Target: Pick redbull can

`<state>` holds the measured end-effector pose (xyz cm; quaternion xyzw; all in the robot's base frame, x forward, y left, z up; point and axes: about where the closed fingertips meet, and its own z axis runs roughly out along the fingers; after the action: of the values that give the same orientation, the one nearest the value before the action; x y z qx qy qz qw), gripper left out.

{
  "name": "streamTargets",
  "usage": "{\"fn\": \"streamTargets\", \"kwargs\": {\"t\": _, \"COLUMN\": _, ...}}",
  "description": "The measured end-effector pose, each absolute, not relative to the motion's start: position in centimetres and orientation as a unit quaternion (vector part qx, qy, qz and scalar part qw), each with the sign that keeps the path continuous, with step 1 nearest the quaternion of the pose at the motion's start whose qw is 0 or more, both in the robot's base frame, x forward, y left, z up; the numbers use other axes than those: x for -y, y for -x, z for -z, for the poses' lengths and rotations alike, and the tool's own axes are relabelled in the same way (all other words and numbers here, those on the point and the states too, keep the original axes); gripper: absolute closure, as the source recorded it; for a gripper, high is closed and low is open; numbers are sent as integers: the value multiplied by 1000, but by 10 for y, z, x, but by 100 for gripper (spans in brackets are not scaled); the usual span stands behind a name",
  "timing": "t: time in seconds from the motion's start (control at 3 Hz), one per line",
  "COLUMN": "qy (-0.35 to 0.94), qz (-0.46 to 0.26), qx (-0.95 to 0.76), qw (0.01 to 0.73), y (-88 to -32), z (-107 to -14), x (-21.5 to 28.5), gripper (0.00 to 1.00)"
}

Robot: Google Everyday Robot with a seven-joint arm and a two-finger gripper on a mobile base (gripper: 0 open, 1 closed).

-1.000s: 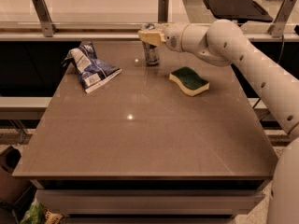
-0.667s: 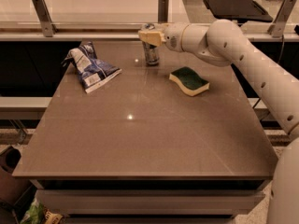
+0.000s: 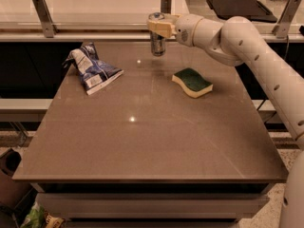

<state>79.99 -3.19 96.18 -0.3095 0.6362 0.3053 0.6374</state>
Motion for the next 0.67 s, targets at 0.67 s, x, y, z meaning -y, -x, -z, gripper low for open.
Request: {"fn": "streamTargets", "kwargs": {"t": 0.67, "qy": 302, "qz": -290, "qx": -615, "qw": 668, "y": -791, "z": -1006, "x": 69, "gripper": 100}}
